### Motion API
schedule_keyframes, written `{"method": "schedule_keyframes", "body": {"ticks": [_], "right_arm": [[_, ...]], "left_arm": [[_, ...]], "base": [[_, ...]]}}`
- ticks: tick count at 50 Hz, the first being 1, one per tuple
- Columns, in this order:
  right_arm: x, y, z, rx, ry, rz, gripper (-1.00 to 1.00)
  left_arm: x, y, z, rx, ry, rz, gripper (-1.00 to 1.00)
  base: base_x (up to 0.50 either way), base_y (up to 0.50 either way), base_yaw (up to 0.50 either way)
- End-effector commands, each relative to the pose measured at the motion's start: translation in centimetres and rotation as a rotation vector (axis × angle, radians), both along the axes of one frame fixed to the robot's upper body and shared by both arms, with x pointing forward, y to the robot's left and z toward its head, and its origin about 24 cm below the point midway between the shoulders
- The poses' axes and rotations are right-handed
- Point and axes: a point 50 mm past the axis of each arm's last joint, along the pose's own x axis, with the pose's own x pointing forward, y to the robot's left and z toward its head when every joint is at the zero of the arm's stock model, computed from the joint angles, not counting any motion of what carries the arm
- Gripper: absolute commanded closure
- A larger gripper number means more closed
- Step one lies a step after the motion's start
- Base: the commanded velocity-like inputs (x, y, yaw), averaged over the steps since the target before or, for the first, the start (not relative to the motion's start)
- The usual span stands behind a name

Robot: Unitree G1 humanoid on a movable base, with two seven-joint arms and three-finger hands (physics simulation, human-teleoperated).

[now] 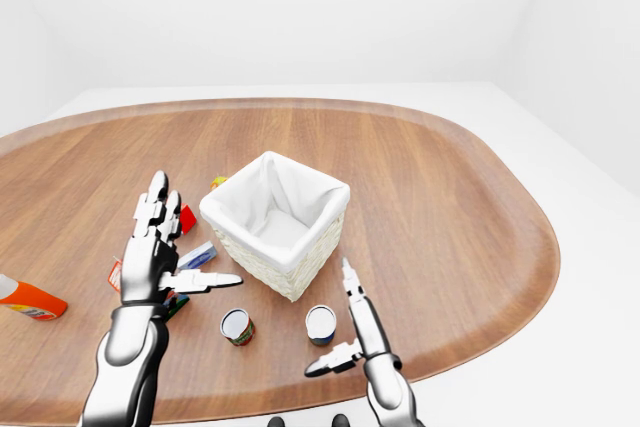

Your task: Pick up the alphabet soup, and put it in the basket.

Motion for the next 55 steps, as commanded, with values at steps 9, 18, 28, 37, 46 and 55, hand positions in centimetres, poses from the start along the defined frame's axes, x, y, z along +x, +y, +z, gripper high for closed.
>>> {"method": "schedule_keyframes", "body": {"ticks": [9,18,28,37,46,55], "right_arm": [[0.6,1.0,-0.6,-0.001,0.011,0.021,-1.0],[1.0,1.4,-0.8,-0.004,0.017,0.027,-1.0],[1.4,1.5,-1.9,-0.032,0.053,0.022,-1.0],[1.6,1.2,-3.0,-0.06,0.093,0.016,-1.0],[1.8,1.1,-3.6,-0.073,0.119,0.008,-1.0],[1.7,1.1,-4.1,-0.074,0.145,0.014,-1.0]], "left_arm": [[0.1,-0.1,-0.2,0.001,0.004,-0.001,-1.0],[0.2,-0.1,-0.4,0.006,0.005,-0.001,-1.0],[0.1,-0.1,-0.3,0.006,0.004,-0.001,-1.0],[0.1,-0.1,-0.3,0.006,0.004,0.0,-1.0],[0.1,-0.1,-0.3,0.007,0.005,-0.001,-1.0],[0.1,-0.2,-0.3,0.007,0.006,-0.001,-1.0]], "base": [[0.0,0.0,0.0],[0.0,0.0,0.0],[0.0,0.0,0.0],[0.0,0.0,0.0],[0.0,0.0,0.0],[0.0,0.0,0.0]]}}
